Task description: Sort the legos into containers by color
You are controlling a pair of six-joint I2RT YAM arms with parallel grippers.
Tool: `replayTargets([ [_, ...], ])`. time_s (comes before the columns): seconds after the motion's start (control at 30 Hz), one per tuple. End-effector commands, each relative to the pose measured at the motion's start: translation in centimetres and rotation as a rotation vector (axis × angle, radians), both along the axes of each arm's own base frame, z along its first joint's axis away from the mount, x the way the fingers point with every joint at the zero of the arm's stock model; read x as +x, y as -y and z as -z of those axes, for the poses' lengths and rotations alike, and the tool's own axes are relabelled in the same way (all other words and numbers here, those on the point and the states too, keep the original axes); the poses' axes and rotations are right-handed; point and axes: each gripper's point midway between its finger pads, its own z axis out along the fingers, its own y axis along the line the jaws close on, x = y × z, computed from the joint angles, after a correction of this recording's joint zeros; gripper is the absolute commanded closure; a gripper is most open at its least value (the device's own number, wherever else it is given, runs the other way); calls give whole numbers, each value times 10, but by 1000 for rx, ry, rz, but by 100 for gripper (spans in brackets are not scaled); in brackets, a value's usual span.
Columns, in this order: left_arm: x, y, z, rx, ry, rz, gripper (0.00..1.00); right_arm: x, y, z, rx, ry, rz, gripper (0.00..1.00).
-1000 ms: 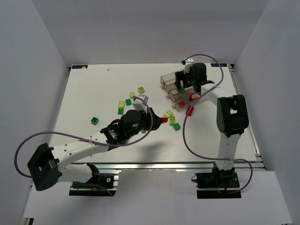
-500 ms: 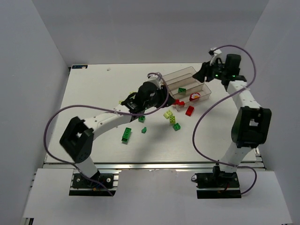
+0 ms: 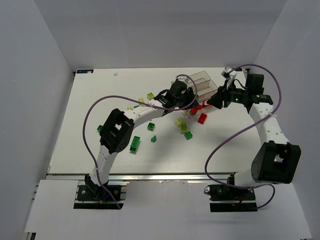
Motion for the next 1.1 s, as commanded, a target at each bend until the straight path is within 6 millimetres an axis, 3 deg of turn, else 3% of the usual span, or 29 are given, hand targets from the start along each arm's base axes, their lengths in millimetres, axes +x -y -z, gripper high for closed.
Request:
replayTargets([
  [0.0,23,6,-28,-35,57,-37,97,-15,2,8,7,-38,-16,50],
  [0.43,52,18,0,-28,40,-84,89,-32,7,32,-6,-107,3,42],
  [0.5,53,16,4,-34,34,-94,85,-31,10,38,-23,-124,28,40],
  [0.67,56,19,4,-50,30,-103,62,-32,17,53,-64,-158,69,36],
  [0.77,59,18,-2,-55,47,-114,46,-31,21,59,-79,-180,94,35],
  [0.93,62,21,-22,-68,84,-105,37,-33,24,69,-85,-221,128,35],
  [1.07,68,11,-37,-51,124,-141,35,-31,31,78,-104,-255,184,34],
])
